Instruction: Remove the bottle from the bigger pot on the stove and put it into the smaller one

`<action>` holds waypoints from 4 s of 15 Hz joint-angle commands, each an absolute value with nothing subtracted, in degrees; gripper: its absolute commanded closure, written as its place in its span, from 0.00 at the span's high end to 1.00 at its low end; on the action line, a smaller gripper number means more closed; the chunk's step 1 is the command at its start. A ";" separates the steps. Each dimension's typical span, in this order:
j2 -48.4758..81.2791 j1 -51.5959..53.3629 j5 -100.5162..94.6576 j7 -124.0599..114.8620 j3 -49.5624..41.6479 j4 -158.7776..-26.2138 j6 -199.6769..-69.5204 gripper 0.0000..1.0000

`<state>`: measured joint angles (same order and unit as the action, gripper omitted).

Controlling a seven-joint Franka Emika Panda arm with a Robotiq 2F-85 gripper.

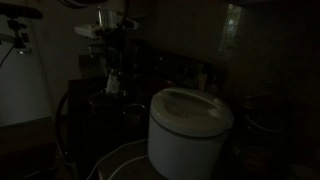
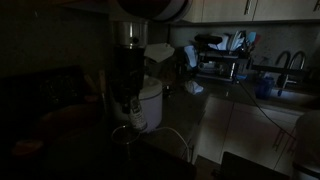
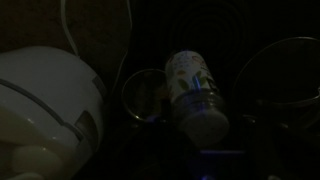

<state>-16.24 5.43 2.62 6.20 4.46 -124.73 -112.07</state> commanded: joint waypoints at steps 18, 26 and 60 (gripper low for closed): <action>-10.29 3.88 1.26 4.16 3.20 -134.11 -141.11 0.27; -9.76 3.73 1.89 3.83 2.99 -137.00 -143.27 0.27; -11.65 3.76 0.58 0.37 3.57 -135.28 -135.52 1.00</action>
